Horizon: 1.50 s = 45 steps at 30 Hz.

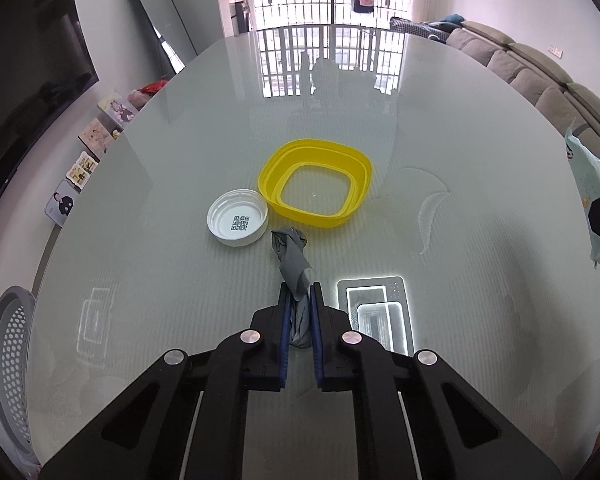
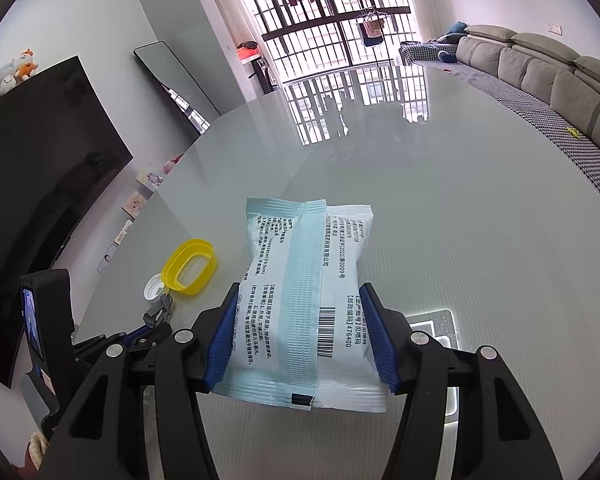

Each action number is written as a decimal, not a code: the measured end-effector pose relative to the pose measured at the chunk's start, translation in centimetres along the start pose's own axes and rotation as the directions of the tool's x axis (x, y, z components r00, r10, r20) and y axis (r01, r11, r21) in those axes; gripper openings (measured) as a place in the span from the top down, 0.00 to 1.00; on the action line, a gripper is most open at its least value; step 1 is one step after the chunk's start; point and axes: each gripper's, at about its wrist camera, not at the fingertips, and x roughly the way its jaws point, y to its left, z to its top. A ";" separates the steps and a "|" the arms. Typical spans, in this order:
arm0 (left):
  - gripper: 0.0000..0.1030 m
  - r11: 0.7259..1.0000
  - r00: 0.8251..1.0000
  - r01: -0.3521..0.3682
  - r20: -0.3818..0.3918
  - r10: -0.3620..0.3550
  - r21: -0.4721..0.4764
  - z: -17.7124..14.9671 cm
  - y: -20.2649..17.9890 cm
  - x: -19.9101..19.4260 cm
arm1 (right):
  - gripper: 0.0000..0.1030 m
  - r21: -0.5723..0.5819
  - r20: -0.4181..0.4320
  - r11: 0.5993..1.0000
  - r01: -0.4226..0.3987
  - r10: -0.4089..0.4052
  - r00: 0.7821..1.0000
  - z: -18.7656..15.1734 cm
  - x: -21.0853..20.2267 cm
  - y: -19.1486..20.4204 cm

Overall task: Collect trash
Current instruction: 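Carry the grey cloth and wipes packet over the basket with both grippers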

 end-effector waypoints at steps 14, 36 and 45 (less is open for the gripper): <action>0.92 1.000 0.998 -0.003 0.064 0.002 0.012 -0.6 0.6 -3.4 | 0.45 -0.003 0.007 1.000 -0.017 0.017 1.000 -0.1 -0.1 0.2; 0.92 1.000 0.992 0.005 0.129 -0.001 -0.026 -4.2 6.4 -8.1 | 0.45 -0.104 0.018 0.993 -0.060 0.062 0.998 -3.6 -3.7 6.1; 0.92 0.998 0.989 -0.003 0.144 0.012 -0.063 -6.6 10.5 -9.2 | 0.45 -0.166 0.009 0.983 -0.083 0.086 0.996 -5.4 -3.9 10.9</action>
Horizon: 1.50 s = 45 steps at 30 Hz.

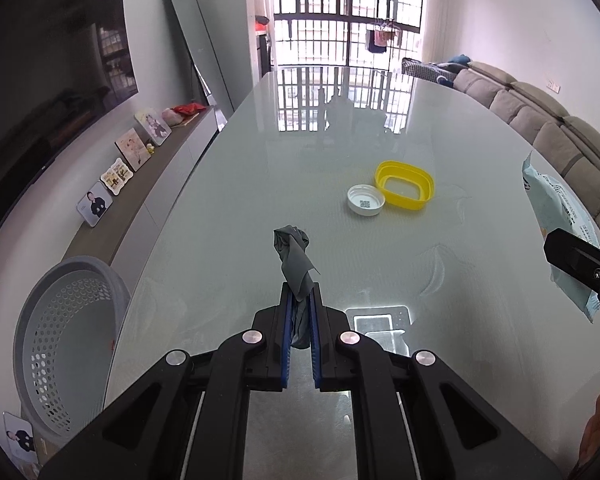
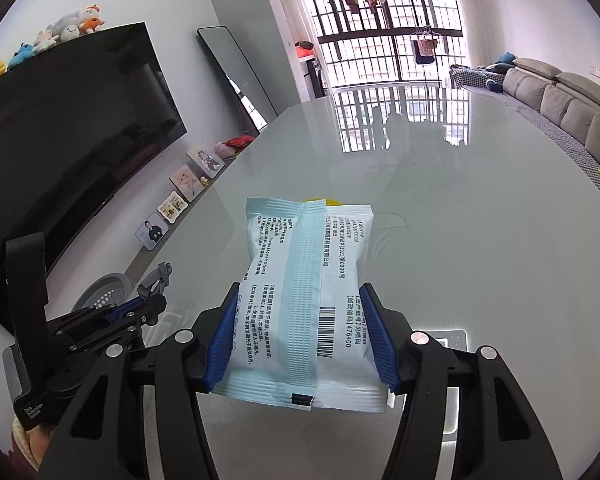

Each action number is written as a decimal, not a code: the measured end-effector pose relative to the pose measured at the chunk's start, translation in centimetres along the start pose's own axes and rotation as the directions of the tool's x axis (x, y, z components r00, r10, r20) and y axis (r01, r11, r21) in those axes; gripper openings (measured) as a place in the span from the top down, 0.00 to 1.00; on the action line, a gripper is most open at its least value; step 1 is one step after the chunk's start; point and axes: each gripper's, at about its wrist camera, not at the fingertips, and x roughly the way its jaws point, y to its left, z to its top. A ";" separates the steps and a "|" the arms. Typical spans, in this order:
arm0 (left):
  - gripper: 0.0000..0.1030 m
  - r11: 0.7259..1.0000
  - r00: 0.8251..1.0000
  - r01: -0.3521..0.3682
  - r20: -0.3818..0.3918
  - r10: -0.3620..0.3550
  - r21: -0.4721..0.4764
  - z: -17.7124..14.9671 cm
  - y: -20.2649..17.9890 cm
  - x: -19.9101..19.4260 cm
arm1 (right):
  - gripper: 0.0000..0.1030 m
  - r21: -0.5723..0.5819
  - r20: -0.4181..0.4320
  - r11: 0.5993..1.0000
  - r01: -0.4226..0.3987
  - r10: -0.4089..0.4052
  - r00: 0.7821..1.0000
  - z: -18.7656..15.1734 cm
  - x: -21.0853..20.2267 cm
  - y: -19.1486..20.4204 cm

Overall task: Collect trash
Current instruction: 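Carry the grey cloth and wipes packet over the basket with both grippers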

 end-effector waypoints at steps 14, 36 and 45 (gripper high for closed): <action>0.92 0.997 0.999 0.009 0.042 -0.006 -0.071 -1.8 6.3 -1.5 | 0.45 -0.102 -0.044 0.993 -0.065 0.061 0.997 -1.2 2.7 8.7; 0.92 0.965 0.992 -0.106 0.045 0.120 -0.241 -4.7 18.3 -2.9 | 0.45 -0.272 -0.142 0.939 -0.211 0.178 0.974 -1.8 8.4 21.3; 0.92 0.943 0.986 -0.154 0.015 0.166 -0.295 -6.5 21.9 -3.0 | 0.45 -0.309 -0.199 0.908 -0.282 0.229 0.953 -1.8 11.0 25.2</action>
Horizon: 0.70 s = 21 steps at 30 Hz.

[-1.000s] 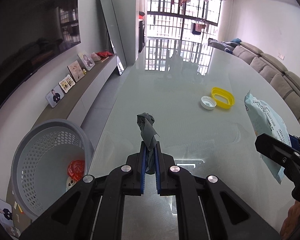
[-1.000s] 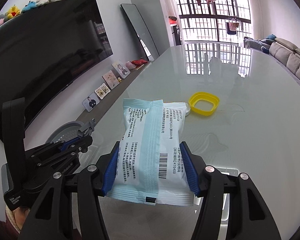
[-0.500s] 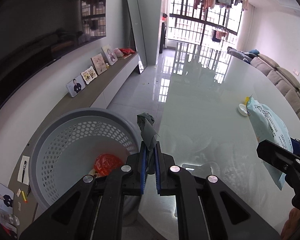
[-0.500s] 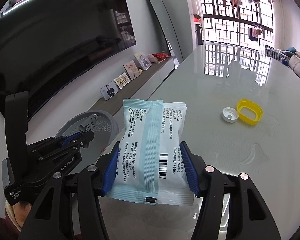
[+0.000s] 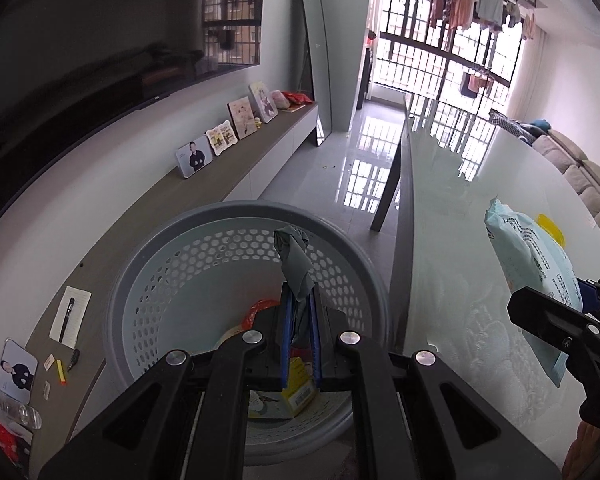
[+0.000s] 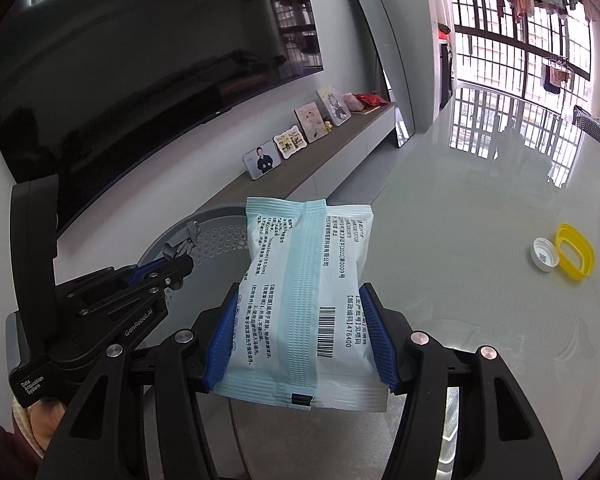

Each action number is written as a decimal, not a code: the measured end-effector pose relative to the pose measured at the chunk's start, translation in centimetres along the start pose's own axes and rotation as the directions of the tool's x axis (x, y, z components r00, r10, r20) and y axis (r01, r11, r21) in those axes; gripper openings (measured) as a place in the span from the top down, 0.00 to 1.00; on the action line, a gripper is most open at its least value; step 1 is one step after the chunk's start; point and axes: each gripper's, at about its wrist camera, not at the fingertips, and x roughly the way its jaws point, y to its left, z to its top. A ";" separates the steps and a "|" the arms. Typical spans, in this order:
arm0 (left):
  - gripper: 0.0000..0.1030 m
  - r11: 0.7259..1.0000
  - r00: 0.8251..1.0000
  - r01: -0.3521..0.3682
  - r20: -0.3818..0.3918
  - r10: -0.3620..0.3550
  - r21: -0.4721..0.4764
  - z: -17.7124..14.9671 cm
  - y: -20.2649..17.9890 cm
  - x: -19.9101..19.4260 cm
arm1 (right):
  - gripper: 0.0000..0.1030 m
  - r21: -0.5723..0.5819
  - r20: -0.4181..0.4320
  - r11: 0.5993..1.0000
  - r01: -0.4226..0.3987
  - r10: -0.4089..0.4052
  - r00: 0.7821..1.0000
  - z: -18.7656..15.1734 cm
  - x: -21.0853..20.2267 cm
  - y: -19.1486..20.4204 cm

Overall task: Collect trash
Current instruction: 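Carry the grey cloth and wipes packet over the basket with both grippers, then open both grippers to drop the cloth and packet into the basket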

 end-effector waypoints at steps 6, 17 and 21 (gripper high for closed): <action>0.92 0.999 0.999 -0.044 -0.005 0.043 -0.025 -0.8 2.2 -0.3 | 0.45 -0.035 -0.023 0.999 -0.033 0.032 0.999 0.4 1.4 1.6; 0.92 0.992 0.994 -0.102 -0.052 0.098 -0.074 -1.7 5.9 1.2 | 0.45 -0.104 -0.087 0.991 -0.086 0.077 0.993 0.8 5.4 4.9; 0.91 0.991 0.993 -0.110 -0.062 0.105 -0.076 -1.6 6.3 1.5 | 0.45 -0.116 -0.108 0.989 -0.095 0.082 0.991 1.0 6.7 5.7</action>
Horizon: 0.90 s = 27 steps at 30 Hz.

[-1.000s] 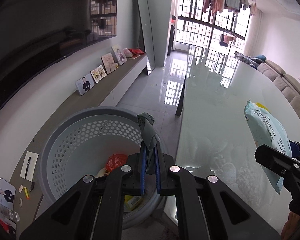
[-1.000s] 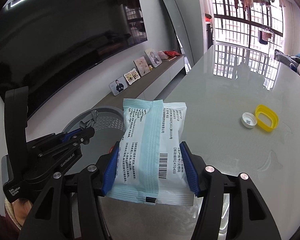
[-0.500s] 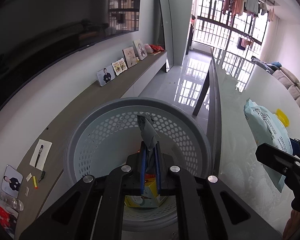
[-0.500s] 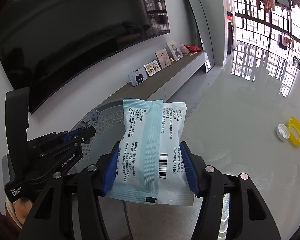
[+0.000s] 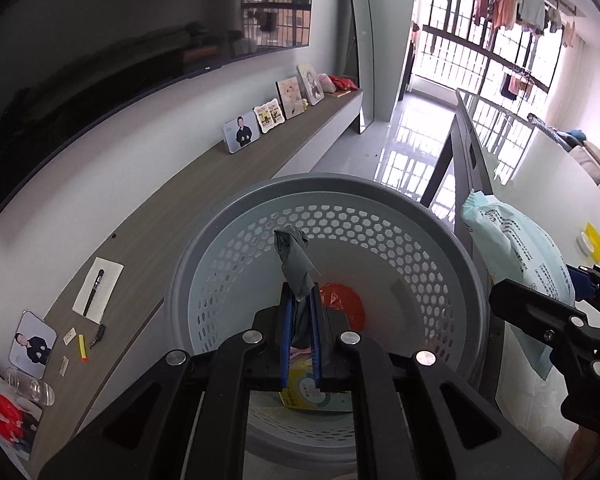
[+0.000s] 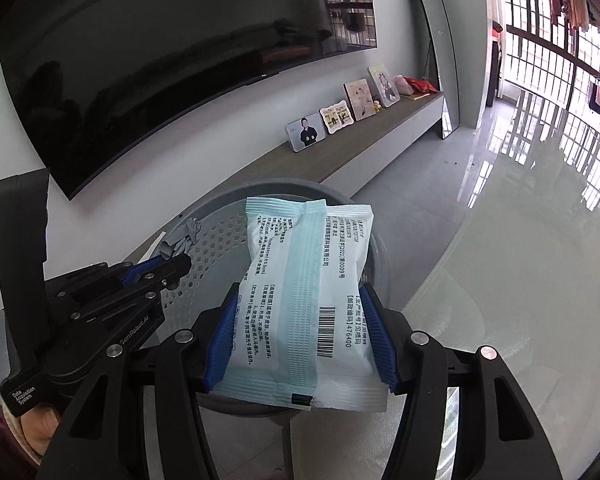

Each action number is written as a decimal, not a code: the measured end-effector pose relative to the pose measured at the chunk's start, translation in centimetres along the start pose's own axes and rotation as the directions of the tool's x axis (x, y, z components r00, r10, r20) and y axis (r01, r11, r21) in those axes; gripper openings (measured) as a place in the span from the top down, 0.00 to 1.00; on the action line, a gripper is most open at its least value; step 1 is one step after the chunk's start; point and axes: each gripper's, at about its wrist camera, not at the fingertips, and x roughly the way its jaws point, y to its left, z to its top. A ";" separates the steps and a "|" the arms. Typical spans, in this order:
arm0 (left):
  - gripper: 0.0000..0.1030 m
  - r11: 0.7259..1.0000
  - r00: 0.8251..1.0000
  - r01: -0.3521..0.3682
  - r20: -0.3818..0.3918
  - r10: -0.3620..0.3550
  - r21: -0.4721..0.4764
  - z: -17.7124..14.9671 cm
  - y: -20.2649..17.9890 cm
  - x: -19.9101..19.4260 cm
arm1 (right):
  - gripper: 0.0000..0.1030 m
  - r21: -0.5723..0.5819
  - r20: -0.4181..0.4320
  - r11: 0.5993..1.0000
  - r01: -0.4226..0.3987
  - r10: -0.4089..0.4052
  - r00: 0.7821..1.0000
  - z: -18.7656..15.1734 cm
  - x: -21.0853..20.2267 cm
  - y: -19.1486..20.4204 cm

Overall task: Collect trash
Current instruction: 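Open both grippers to drop the cloth and packet into the basket, then move both open grippers back toward the white lid and yellow container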

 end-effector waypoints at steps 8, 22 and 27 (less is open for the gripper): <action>0.87 1.000 1.000 -0.006 -0.027 0.005 -0.023 -0.2 0.8 0.8 | 0.45 -0.020 -0.033 1.000 -0.012 0.011 0.999 0.4 1.5 1.0; 0.30 0.997 0.998 -0.065 -0.007 0.065 -0.050 -0.3 2.1 -0.3 | 0.36 -0.008 -0.029 1.000 -0.008 0.008 1.000 -0.2 0.5 0.9; 0.27 0.995 0.996 -0.094 -0.012 0.094 -0.044 -0.3 1.7 -0.8 | 0.36 0.006 -0.015 1.000 -0.012 0.012 1.000 -0.5 -0.4 0.6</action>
